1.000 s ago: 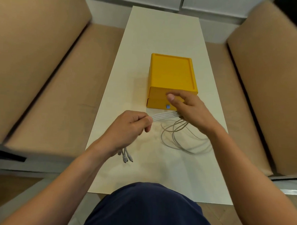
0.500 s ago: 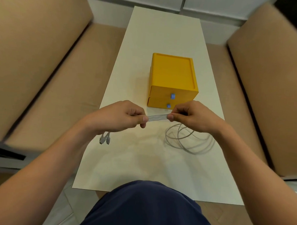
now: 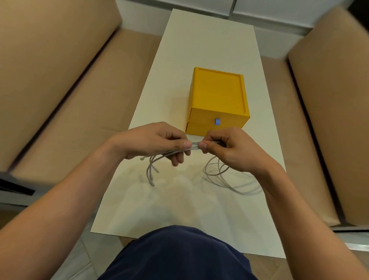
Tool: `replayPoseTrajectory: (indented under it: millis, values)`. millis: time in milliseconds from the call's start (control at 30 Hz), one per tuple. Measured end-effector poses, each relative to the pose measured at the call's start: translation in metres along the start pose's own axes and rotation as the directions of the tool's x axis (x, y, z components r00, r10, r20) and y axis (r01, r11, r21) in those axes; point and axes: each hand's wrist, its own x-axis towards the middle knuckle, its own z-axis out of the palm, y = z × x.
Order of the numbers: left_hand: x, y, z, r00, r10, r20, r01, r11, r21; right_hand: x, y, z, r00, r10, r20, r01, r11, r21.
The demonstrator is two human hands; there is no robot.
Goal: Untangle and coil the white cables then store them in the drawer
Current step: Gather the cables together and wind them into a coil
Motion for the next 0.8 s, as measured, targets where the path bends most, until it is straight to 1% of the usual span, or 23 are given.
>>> replayPoseTrajectory:
  millis: [67,133,200,267,367,433,467,533,667,733,800]
  values:
    - [0.003,0.005,0.002,0.999,0.021,-0.038,-0.021,1.0,-0.012,0.0,-0.001,-0.003,1.0,-0.012,-0.009,0.012,1.0,0.002]
    - [0.005,0.011,0.005,0.999,0.035,-0.027,-0.035,0.999,0.001,0.0,-0.001,-0.005,1.0,-0.018,-0.01,0.018,1.0,0.012]
    - [0.007,0.016,0.006,0.998,0.055,-0.036,-0.054,0.998,0.027,0.0,-0.001,-0.005,1.0,-0.006,-0.01,0.006,0.999,0.043]
    - [0.009,0.019,0.006,0.994,0.071,-0.078,-0.065,0.994,0.086,-0.001,-0.001,-0.007,1.0,0.023,0.012,-0.024,0.995,0.096]
    - [0.009,0.023,0.003,0.989,0.108,-0.106,-0.089,0.981,0.174,-0.004,0.0,-0.018,0.985,0.089,0.15,-0.112,0.982,0.154]
    - [0.007,0.023,-0.001,0.989,0.115,-0.094,-0.096,0.978,0.187,-0.007,0.003,-0.024,0.962,0.116,0.246,-0.166,0.967,0.194]
    - [0.007,0.022,-0.002,0.989,0.112,-0.091,-0.094,0.978,0.184,-0.007,0.005,-0.025,0.957,0.109,0.268,-0.17,0.962,0.214]
    - [0.006,0.022,-0.004,0.989,0.107,-0.097,-0.088,0.978,0.189,-0.007,0.007,-0.025,0.966,0.086,0.244,-0.145,0.961,0.236]
    - [0.005,0.023,-0.005,0.986,0.109,-0.13,-0.077,0.97,0.232,-0.006,0.008,-0.02,0.992,0.07,0.103,-0.094,0.963,0.254]
    - [0.002,0.024,-0.005,0.983,0.117,-0.142,-0.08,0.966,0.246,-0.007,0.007,-0.017,0.992,0.091,0.089,-0.113,0.949,0.295]
    - [0.0,0.024,-0.004,0.98,0.133,-0.145,-0.093,0.963,0.253,-0.007,0.006,-0.018,0.986,0.127,0.104,-0.154,0.937,0.314]
